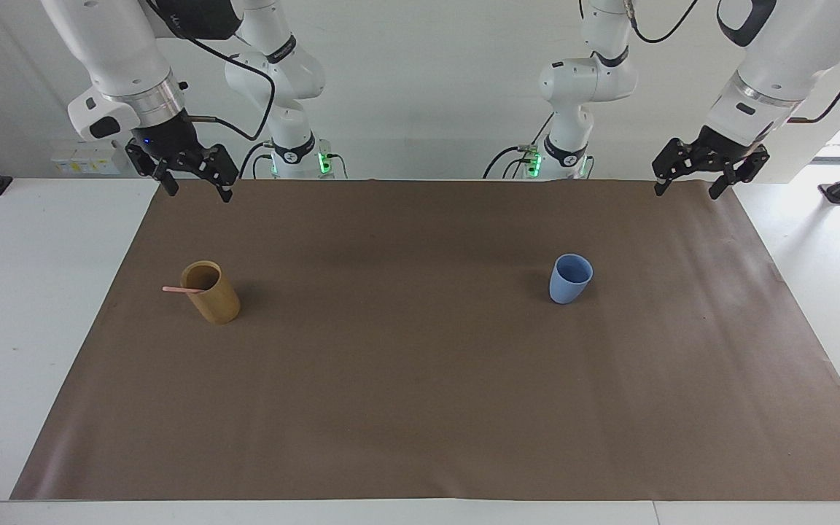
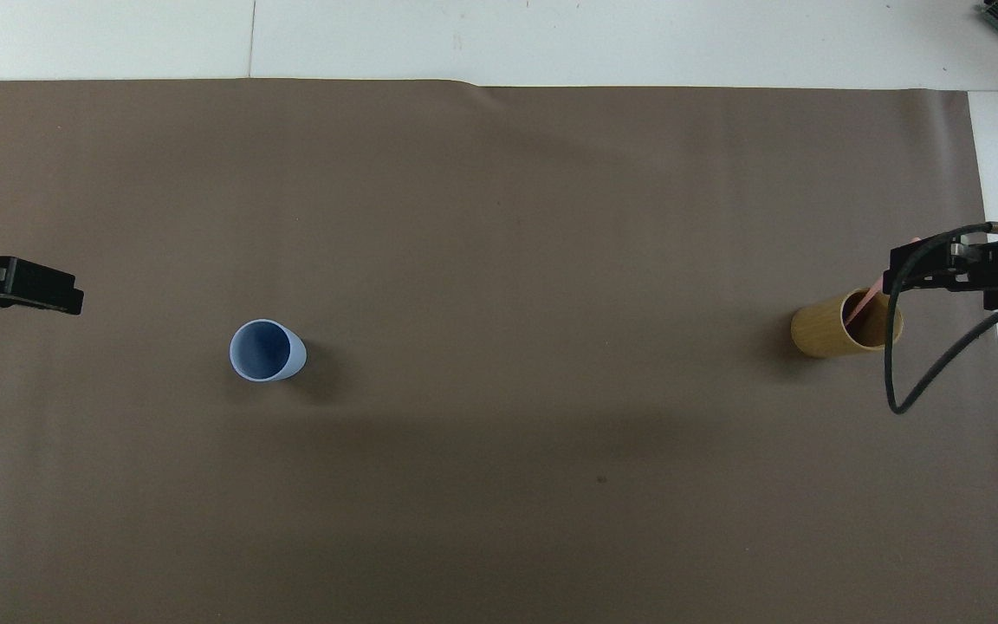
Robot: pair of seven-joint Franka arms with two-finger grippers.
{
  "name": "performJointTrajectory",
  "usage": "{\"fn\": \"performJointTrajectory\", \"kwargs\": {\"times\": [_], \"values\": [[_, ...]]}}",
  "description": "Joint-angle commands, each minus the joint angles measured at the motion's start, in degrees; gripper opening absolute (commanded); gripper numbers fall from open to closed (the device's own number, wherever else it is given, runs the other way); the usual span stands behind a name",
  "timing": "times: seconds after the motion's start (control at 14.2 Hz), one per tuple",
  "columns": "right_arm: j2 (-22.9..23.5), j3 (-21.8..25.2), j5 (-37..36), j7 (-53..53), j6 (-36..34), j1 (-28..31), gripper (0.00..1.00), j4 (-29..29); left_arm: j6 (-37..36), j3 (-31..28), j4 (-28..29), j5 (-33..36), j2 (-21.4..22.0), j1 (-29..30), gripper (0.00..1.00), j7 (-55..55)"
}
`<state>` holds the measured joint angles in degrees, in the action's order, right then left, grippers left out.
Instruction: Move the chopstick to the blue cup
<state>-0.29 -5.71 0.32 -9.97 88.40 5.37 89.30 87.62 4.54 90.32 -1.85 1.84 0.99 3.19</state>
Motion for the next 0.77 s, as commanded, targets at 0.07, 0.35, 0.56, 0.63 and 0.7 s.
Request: {"fn": "performJointTrajectory", "kwargs": {"times": [0.07, 0.35, 0.56, 0.63, 0.7], "values": [[0.1, -0.4, 1.2, 0.0, 0.0, 0.0, 1.00, -0.4, 2.3, 0.5, 3.0, -0.5, 1.0, 0.6, 1.00, -0.4], [0.1, -0.4, 1.0, 0.1, 0.1, -0.1, 1.00, -0.4, 10.4, 0.5, 9.1, -0.5, 0.8, 0.3, 1.00, -0.6], [0.1, -0.9, 0.8, 0.1, 0.1, -0.3, 1.00, -0.4, 15.6, 0.8, 14.8, -0.7, 0.6, 0.2, 1.00, -3.3], [0.1, -0.9, 0.7, 0.1, 0.1, -0.6, 1.00, -0.4, 17.8, 1.0, 16.9, -0.7, 0.7, 0.0, 1.00, -4.4], [0.1, -0.9, 0.8, 0.0, 0.1, -1.3, 1.00, -0.4, 20.5, 1.0, 18.9, -0.7, 0.4, -1.3, 1.00, -5.1]]}}
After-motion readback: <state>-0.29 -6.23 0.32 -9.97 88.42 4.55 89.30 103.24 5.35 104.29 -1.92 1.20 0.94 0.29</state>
